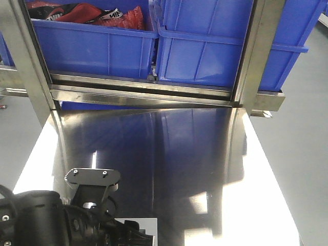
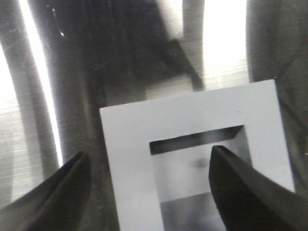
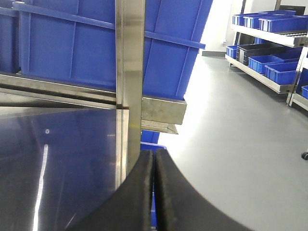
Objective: Sort gray base to blue bin
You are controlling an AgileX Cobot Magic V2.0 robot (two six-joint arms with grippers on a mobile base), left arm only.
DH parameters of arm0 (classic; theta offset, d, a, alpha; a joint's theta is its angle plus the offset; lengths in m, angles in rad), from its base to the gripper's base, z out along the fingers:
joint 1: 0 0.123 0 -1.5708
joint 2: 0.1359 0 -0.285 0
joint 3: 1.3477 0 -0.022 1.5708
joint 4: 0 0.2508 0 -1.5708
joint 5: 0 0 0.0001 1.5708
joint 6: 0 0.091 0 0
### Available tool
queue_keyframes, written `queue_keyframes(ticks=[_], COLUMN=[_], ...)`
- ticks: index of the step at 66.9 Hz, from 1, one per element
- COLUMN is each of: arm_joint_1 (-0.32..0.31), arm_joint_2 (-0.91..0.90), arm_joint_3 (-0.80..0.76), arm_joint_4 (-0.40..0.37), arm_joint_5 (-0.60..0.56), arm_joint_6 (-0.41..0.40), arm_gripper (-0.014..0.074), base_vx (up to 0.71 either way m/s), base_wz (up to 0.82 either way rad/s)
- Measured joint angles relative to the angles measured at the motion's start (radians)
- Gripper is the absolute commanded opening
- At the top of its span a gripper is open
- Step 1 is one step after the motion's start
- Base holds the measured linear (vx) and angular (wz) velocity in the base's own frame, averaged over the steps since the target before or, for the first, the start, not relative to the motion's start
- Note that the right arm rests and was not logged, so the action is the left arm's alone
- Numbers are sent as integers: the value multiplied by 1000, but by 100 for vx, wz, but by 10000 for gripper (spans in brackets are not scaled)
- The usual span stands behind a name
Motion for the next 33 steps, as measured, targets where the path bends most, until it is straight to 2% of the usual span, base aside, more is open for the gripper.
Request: queue_keyframes(ticks=[21, 33], arm_joint_1=[0, 0], arm_joint_2=[1, 1], arm_joint_3=[0, 0], arm_joint_4=[3, 13], arm_joint_5=[19, 19], arm_joint_6=[0, -1], arm_gripper=[143, 34], base_vx=[0, 0], base_wz=[0, 0])
